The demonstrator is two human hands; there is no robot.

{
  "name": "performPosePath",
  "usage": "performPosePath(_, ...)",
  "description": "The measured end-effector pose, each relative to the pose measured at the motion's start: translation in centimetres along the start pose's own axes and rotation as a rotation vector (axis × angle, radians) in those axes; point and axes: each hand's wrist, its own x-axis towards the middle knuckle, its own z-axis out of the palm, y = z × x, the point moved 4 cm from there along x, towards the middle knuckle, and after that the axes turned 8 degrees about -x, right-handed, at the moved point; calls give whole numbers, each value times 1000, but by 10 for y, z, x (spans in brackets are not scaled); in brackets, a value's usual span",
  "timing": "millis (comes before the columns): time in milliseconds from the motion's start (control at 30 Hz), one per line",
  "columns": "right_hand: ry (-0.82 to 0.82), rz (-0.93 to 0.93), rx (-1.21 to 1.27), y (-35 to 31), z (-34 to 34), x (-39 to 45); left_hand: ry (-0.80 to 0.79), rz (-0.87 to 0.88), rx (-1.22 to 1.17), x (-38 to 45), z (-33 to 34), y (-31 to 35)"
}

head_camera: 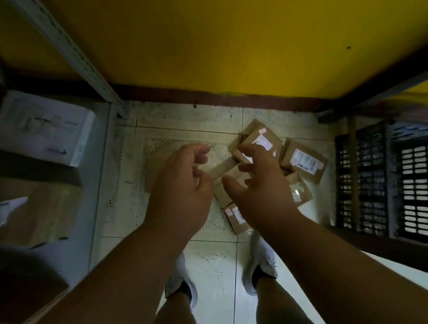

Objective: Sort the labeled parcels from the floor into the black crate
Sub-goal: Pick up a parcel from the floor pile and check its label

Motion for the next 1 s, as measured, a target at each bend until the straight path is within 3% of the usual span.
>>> performPosePath(200, -134, 191, -6, 104, 124, 63, 147, -313, -48, 45, 56, -165)
performPosePath(433, -188, 275, 2, 218, 256, 99, 84, -403, -26, 60, 160, -298)
performPosePath(667, -131, 482, 10, 333, 283, 126, -112, -352, 44, 98, 246, -362)
performPosePath(800, -8, 743, 187, 383, 289, 147, -195, -267, 254, 136, 279, -381)
performPosePath(900, 51, 887, 185, 403, 292, 164, -290, -255, 411, 158, 298, -395)
performPosePath(1000, 133, 802, 53, 403, 286, 179, -317, -196, 477, 172, 311, -397)
